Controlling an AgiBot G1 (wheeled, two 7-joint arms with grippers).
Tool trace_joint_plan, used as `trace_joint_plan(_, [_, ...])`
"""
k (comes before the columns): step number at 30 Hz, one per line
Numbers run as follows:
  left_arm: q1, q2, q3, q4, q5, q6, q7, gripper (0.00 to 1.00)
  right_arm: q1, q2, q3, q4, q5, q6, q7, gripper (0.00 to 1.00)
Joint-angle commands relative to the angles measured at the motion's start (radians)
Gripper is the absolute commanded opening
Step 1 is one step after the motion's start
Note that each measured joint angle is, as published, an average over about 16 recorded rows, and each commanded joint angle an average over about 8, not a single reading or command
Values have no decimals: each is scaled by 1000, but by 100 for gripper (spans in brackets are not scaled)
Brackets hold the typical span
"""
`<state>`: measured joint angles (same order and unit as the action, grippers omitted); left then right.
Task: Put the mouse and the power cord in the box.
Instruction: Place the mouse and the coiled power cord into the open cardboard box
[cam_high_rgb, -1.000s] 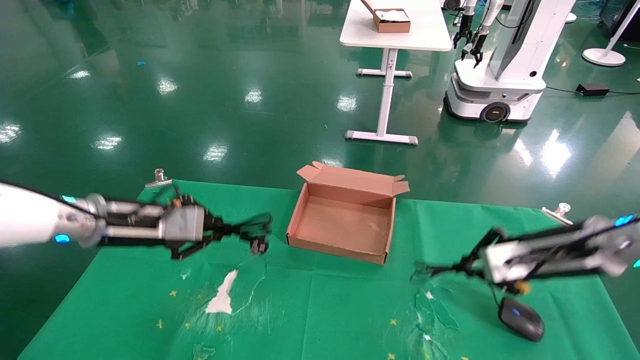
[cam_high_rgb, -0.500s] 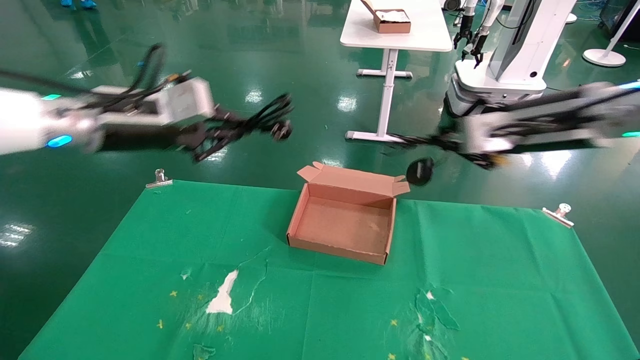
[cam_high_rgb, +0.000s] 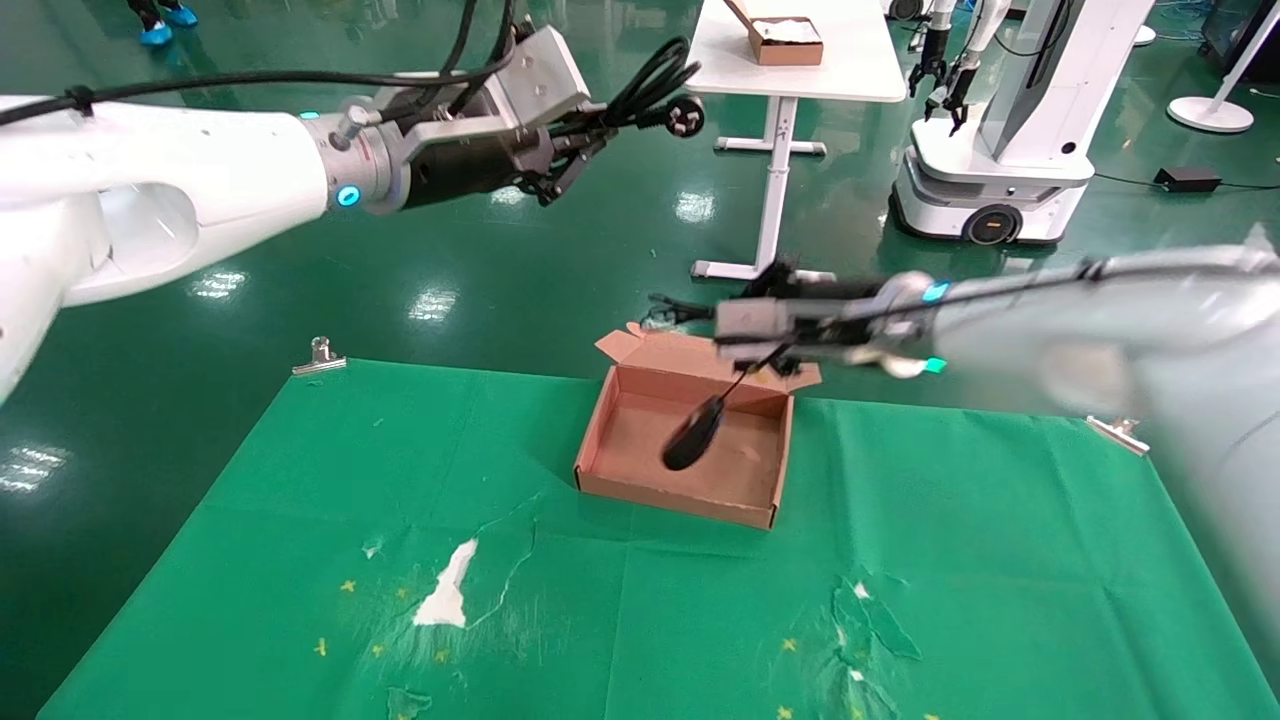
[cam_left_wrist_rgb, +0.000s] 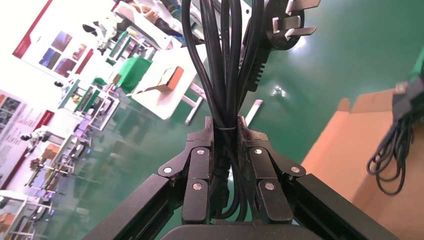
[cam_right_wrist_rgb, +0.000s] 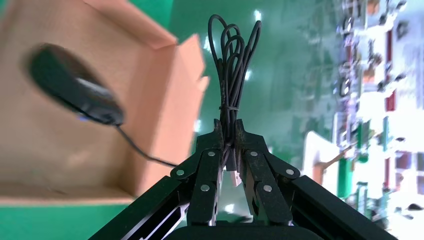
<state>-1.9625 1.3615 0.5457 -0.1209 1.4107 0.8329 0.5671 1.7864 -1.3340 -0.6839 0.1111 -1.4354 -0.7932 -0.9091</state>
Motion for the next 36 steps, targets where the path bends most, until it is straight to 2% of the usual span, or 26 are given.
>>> trace_joint_plan(1, [13, 0, 8, -26, -3, -6, -13, 0, -33, -24, 8, -11, 13, 60, -2, 0])
trace_joint_plan(8, [37, -18, 28, -28, -17, 69, -24, 0, -142, -28, 45, 13, 102, 125, 65, 0])
trace_joint_plan(15, [30, -47, 53, 8, 10, 117, 2, 0, -198, -28, 36, 45, 138, 142, 94, 1])
trace_joint_plan(16, [28, -50, 56, 12, 15, 118, 8, 0, -203, -27, 33, 49, 140, 143, 95, 7])
trace_joint_plan(22, [22, -52, 75, 35, 43, 110, 40, 0, -217, -26, 13, 63, 154, 149, 99, 82])
trace_joint_plan(23, [23, -49, 78, 38, 47, 109, 44, 0, -217, -26, 10, 64, 157, 150, 100, 93])
trace_joint_plan(24, [25, -46, 81, 42, 50, 107, 47, 0, -218, -26, 7, 65, 160, 152, 100, 100])
trace_joint_plan(30, [46, -17, 94, 45, 66, 64, 55, 0, -221, -23, -1, 61, 184, 170, 100, 100])
trace_joint_plan(36, [83, 2, 119, -12, 82, -23, 42, 0, -224, -14, 15, 39, 229, 191, 88, 100])
